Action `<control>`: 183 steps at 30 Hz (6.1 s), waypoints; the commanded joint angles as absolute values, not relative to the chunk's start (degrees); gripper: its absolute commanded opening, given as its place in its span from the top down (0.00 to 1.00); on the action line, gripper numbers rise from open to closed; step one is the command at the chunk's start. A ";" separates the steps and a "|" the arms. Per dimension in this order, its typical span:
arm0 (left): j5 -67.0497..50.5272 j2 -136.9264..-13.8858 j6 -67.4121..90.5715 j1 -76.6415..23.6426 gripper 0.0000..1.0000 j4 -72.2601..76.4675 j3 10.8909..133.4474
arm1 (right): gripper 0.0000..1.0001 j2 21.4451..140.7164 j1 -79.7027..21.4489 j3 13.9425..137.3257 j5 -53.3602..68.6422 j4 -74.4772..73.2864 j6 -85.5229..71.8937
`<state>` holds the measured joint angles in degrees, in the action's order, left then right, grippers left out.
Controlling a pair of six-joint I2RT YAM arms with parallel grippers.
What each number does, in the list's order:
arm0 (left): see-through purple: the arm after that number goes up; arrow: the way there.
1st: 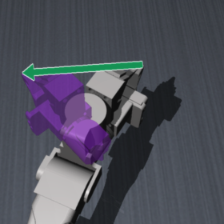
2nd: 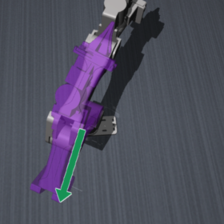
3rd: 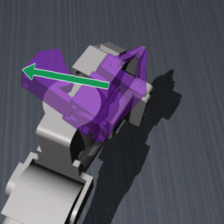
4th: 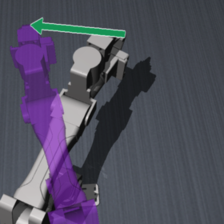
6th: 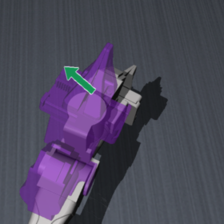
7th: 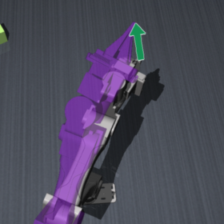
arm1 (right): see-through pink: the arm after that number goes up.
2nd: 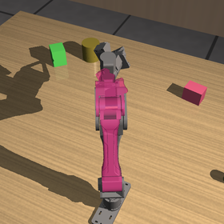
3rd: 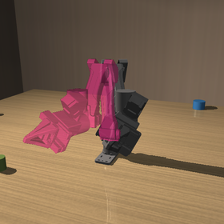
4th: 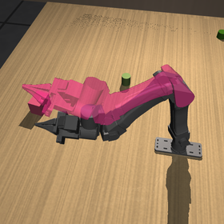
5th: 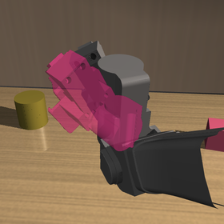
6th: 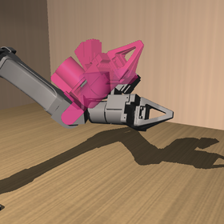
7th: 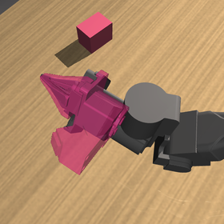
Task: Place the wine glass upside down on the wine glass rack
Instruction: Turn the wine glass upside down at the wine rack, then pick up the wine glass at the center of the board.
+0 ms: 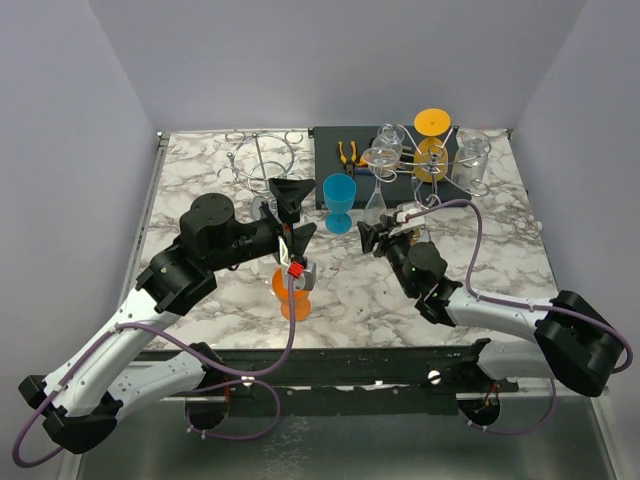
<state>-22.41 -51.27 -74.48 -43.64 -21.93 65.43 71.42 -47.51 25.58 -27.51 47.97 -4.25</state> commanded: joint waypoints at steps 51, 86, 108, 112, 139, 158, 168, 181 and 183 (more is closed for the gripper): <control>-18.06 -52.23 -72.18 -44.04 0.01 -19.51 64.03 | 0.13 68.34 -47.29 18.90 -28.39 52.67 -7.44; -3.81 -56.61 -22.41 -28.92 0.07 -39.17 68.21 | 0.04 81.20 -69.96 32.34 -36.64 30.27 -17.63; -3.19 -56.23 -18.76 -27.62 0.16 -40.71 60.18 | 0.04 98.96 -68.58 34.99 -31.40 40.78 -18.69; -4.68 -57.49 -17.33 -27.35 0.20 -41.45 59.44 | 0.05 96.91 -68.39 32.62 -32.47 40.82 -19.39; -5.34 -60.68 -16.70 -24.53 0.53 -42.50 55.37 | 0.20 90.29 -69.16 20.77 -20.45 46.84 -20.09; 5.39 -64.84 -30.75 -19.72 1.00 -47.02 62.93 | 0.25 98.72 -72.79 23.58 -15.30 53.90 -15.50; 0.10 -64.16 -36.37 -6.86 1.00 -45.52 62.00 | 0.28 105.06 -72.85 28.78 -14.00 56.22 -12.66; -9.05 -68.09 -34.52 1.05 0.90 -42.46 60.39 | 0.35 114.73 -72.81 37.80 -11.37 57.05 -8.76; -9.05 -68.09 -34.32 1.36 0.80 -42.12 60.51 | 0.37 116.01 -72.83 39.21 -10.63 56.70 -8.07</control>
<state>-5.56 -66.89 -35.20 0.03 -42.96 60.88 112.05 -72.31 36.75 -14.61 58.13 -9.74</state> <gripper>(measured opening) 0.095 0.648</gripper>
